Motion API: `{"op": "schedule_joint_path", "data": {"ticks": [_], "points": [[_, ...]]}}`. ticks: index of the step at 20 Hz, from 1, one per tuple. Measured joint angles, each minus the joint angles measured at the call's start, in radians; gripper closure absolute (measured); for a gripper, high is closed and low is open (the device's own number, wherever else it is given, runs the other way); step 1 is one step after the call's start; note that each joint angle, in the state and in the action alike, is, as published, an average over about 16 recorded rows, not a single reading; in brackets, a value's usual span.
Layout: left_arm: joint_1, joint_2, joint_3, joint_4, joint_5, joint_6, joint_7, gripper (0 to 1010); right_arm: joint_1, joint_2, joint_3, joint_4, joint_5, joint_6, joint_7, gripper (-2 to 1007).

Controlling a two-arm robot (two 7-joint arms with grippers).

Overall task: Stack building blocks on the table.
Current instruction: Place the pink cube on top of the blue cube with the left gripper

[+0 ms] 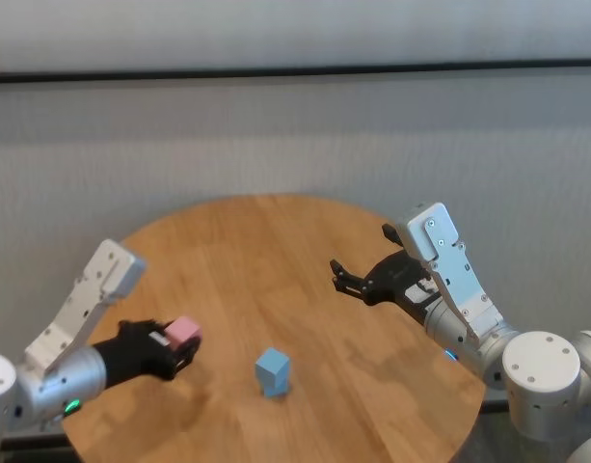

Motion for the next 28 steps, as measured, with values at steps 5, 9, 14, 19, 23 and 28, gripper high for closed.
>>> {"op": "schedule_joint_path", "data": {"ticks": [5,9,14,19,23,28], "points": [[-0.027,0.002,0.037,-0.018,-0.023,-0.004,-0.063,615,0.0,0.0,0.0,0.0,0.0,0.0,0.0,1],[-0.054,-0.006,0.069,-0.014,-0.038,-0.007,-0.101,615,0.0,0.0,0.0,0.0,0.0,0.0,0.0,1],[-0.082,-0.012,0.105,-0.005,-0.049,-0.004,-0.129,615,0.0,0.0,0.0,0.0,0.0,0.0,0.0,1],[-0.098,-0.011,0.128,0.0,-0.057,0.004,-0.142,615,0.0,0.0,0.0,0.0,0.0,0.0,0.0,1],[-0.109,-0.006,0.145,0.002,-0.063,0.01,-0.151,615,0.0,0.0,0.0,0.0,0.0,0.0,0.0,1],[-0.12,-0.001,0.166,0.006,-0.068,0.014,-0.16,615,0.0,0.0,0.0,0.0,0.0,0.0,0.0,1]]}}
